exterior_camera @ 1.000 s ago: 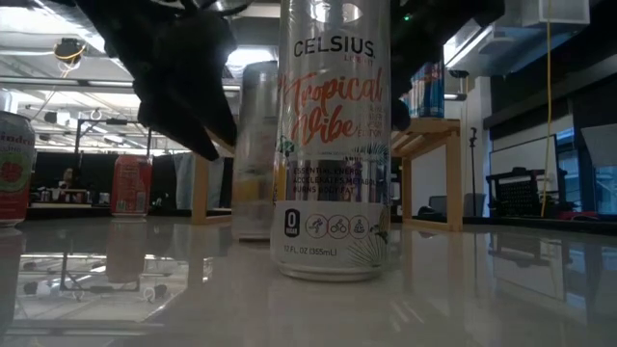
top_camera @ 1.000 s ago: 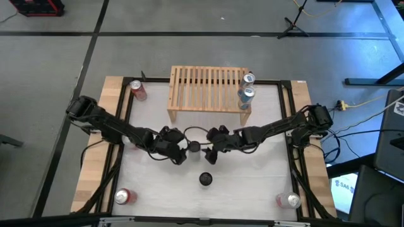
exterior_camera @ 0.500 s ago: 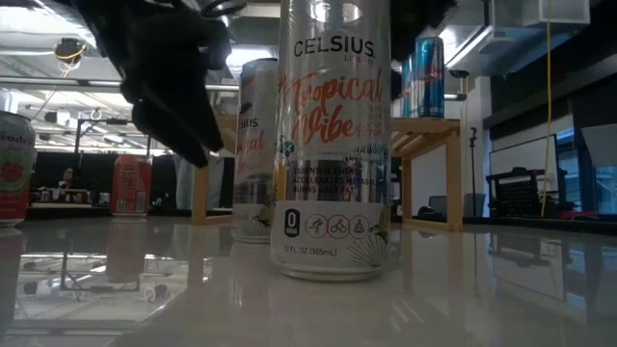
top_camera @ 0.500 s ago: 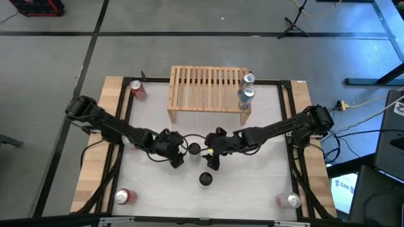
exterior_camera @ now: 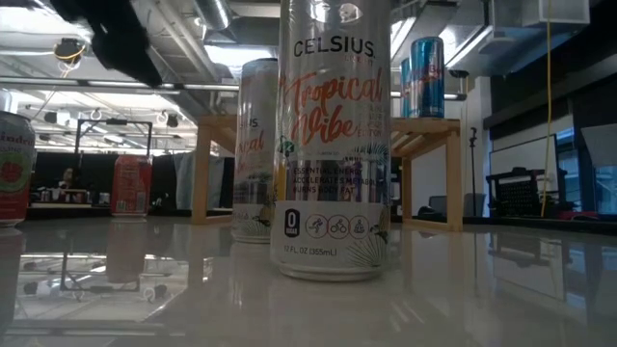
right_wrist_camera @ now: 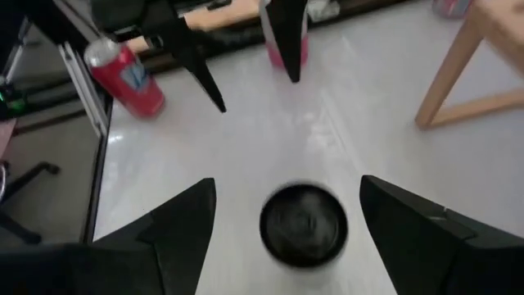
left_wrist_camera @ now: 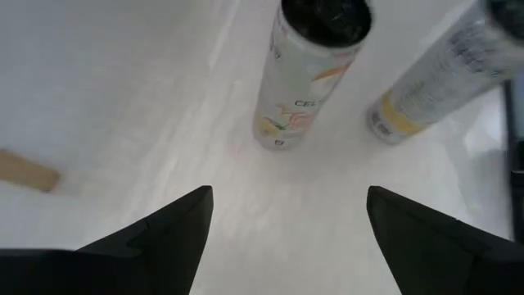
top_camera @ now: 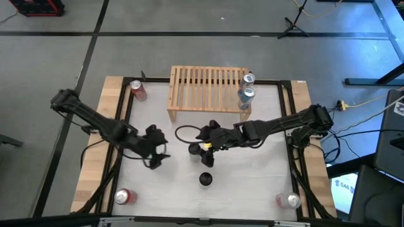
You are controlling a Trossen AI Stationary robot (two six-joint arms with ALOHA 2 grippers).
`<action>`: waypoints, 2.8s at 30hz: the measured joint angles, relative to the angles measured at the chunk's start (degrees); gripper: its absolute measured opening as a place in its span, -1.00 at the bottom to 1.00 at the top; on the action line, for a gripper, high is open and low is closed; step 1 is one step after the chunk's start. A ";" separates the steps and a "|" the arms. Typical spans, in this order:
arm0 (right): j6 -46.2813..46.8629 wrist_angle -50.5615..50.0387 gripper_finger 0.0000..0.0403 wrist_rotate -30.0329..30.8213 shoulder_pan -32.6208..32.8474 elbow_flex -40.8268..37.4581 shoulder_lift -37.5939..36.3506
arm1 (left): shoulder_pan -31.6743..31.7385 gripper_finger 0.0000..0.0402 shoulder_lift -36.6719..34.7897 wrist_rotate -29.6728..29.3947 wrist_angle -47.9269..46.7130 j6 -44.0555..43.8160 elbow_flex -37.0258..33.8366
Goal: Place canned beverage on shelf
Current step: Put the top white and yellow soda can on the shelf
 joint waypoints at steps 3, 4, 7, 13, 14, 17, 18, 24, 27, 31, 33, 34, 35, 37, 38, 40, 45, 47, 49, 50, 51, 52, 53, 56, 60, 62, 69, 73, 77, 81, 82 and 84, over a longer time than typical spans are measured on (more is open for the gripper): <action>0.09 2.33 0.46 2.19 0.12 0.73 0.00 | -1.34 0.59 -4.23 0.02 -2.80 0.17 0.00; 0.15 3.35 0.46 2.34 0.11 0.84 0.00 | -1.66 0.59 -5.53 0.02 -3.06 0.63 0.00; -0.14 5.68 0.46 1.42 0.11 0.91 0.00 | -2.38 0.59 -9.27 -0.15 -3.60 2.01 0.00; 0.00 8.83 0.56 2.37 -1.17 0.96 0.49 | -2.57 0.59 -14.12 -1.52 -3.76 5.12 0.00; -0.09 8.92 0.61 2.72 -1.34 0.96 0.87 | -2.57 0.59 -14.60 -1.54 -3.78 5.75 0.00; -0.16 9.43 0.83 3.81 -1.58 0.96 1.95 | -2.57 0.59 -15.33 -1.57 -3.84 7.25 0.00; -0.17 9.43 0.90 3.77 -1.59 0.96 2.10 | -2.57 0.59 -15.31 -1.57 -3.84 7.30 0.00; -0.11 4.76 0.86 2.29 -1.36 0.91 2.05 | -2.57 0.59 -15.25 -0.98 -3.88 7.25 0.00; -1.43 4.78 0.78 2.27 -1.38 0.89 2.24 | -2.55 0.59 -15.25 -0.96 -3.88 7.25 0.00; -4.50 4.42 0.72 0.33 -1.66 0.91 3.94 | -2.53 0.59 -15.25 -0.94 -3.86 6.50 0.00; -6.07 3.00 0.69 -0.31 -1.77 0.91 5.00 | -2.52 0.59 -15.25 -0.94 -3.88 5.39 0.00; -6.36 2.42 0.67 -0.77 -1.79 0.91 5.52 | -2.53 0.59 -15.25 -0.94 -3.88 4.89 0.00; -6.36 2.06 0.66 -0.75 -1.79 0.91 6.09 | -2.53 0.59 -15.25 -0.92 -3.88 4.40 0.00; -6.38 1.52 0.65 -0.79 -1.79 0.91 7.33 | -2.53 0.59 -15.16 -0.92 -3.88 3.81 0.00; -6.39 1.43 0.65 -0.92 -1.79 0.89 7.87 | -2.53 0.59 -15.14 -0.92 -3.88 3.56 0.00; -6.39 1.38 0.65 -2.05 -1.70 0.89 8.58 | -2.53 0.59 -15.14 -0.90 -3.88 2.85 0.00; -6.41 -0.73 0.65 -3.51 -1.75 0.91 9.33 | -2.53 0.59 -15.14 -1.36 -3.89 2.75 0.00; -6.43 -2.40 0.65 -1.81 -1.75 0.85 9.42 | -2.51 0.59 -15.14 -1.49 -3.86 2.75 0.00; -6.40 -3.44 0.65 -0.71 -1.75 0.86 9.39 | -2.51 0.59 -15.14 -1.50 -3.89 2.76 0.00; -6.41 -4.14 0.65 -0.55 -1.75 0.88 9.38 | -2.52 0.59 -15.14 -1.50 -3.88 2.77 0.00; -6.39 -4.96 0.65 -0.54 -1.75 0.89 9.38 | -2.51 0.59 -15.14 -1.50 -3.88 2.77 0.00; -6.37 -5.36 0.65 -0.64 -1.75 0.89 9.38 | -2.51 0.59 -15.14 -1.51 -3.88 2.77 0.00; -6.10 -5.30 0.65 -0.71 -1.75 0.89 9.38 | -2.51 0.59 -15.14 -1.58 -3.88 2.78 0.00; -5.94 -2.58 0.65 -0.59 -1.75 0.87 9.38 | -2.51 0.59 -15.14 -1.86 -3.88 2.79 0.00; -5.81 -1.25 0.65 2.23 -1.75 0.87 9.38 | -2.51 0.59 -15.14 -1.92 -3.88 2.79 0.00; -5.35 -1.35 0.65 3.64 -1.73 0.87 9.38 | -2.51 0.59 -15.14 -1.95 -3.88 2.82 0.00; -4.45 -1.93 0.64 3.02 -1.75 0.87 9.38 | -2.51 0.59 -15.14 -1.97 -3.88 2.89 0.00; -4.36 -3.51 0.48 1.37 -1.74 0.87 9.48 | -2.51 0.59 -15.14 -1.99 -3.88 4.20 0.00; -3.13 -3.87 0.22 0.81 -1.75 0.93 9.55 | -2.51 0.59 -15.14 -1.90 -3.59 4.30 0.00; -3.08 -3.77 0.14 0.51 -1.77 0.93 9.55 | -2.51 0.59 -15.14 -1.49 -3.44 4.32 0.00; -3.07 -3.79 0.14 0.52 -1.77 0.93 9.49 | -2.51 0.59 -15.14 -1.48 -3.44 4.30 0.00; -2.48 -4.15 0.14 0.42 -1.77 0.93 9.04 | -2.51 0.59 -15.14 -1.46 -3.42 4.30 0.00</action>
